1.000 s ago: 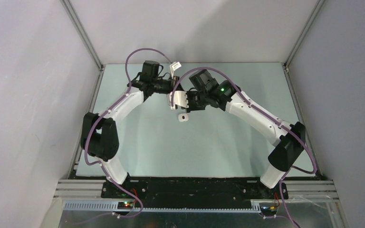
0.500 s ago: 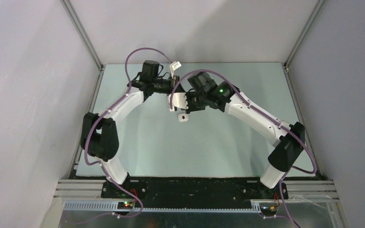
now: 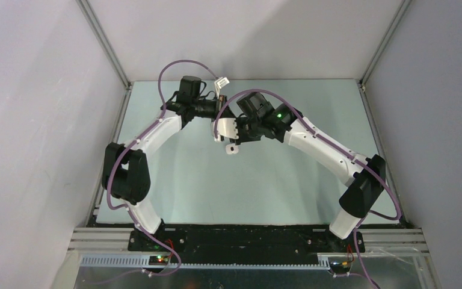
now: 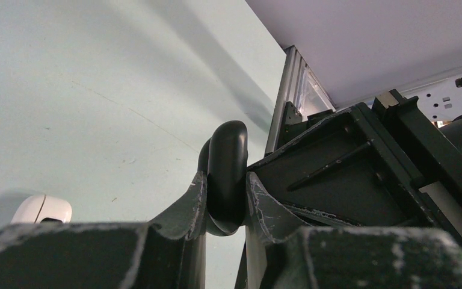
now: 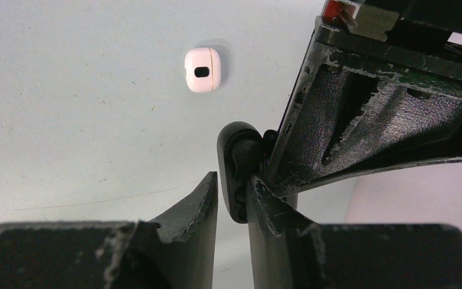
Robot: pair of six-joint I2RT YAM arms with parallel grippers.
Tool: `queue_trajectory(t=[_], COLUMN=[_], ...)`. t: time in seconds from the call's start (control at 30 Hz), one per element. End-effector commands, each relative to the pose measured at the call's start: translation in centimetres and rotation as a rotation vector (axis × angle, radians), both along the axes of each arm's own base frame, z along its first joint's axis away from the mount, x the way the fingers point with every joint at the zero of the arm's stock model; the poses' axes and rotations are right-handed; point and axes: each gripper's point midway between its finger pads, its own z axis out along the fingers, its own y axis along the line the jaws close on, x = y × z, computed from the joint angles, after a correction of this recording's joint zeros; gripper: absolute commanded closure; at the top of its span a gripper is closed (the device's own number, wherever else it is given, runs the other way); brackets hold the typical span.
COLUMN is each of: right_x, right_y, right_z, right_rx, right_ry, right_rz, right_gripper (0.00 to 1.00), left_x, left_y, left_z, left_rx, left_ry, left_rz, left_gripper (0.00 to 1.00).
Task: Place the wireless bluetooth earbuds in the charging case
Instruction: Place the earbud in the charging case.
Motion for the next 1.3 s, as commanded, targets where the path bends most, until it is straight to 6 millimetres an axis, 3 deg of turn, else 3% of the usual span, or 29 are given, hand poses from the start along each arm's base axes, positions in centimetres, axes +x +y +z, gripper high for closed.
queue_trajectory(t=[0.0,0.23,0.57,0.9,1.27], right_x=[1.3,2.1,2.3,2.2,2.0], right_y=[0.2,0.6,0.7,0.6,1.2], right_z=[4.2,5.9,6.8,7.2,6.4], right_rx=[0.087,0.136,0.178,0.201,0.195], right_ry=[-0.096,-0.133,-0.112,-0.088,-0.054], right_rz=[-0.049,-0.069,-0.081,-0.079,-0.062], right_gripper=[0.72,0.71,0.72,0.95,0.95], left_x=[-1.4,-1.3,-1.2,-1.2,-1.2], left_y=[-0.4,-0.4,-0.4,-0.5,-0.5], left_z=[3.2,3.1,3.0,3.0,3.0], left_rx=[-0.062,-0.062,-0.062,-0.063,-0.063], left_ry=[-0.036,-0.033,-0.029,-0.027,-0.027], left_rz=[-0.067,-0.068,-0.069,-0.070,-0.071], left_gripper=[1.00,1.00,1.00,1.00,1.00])
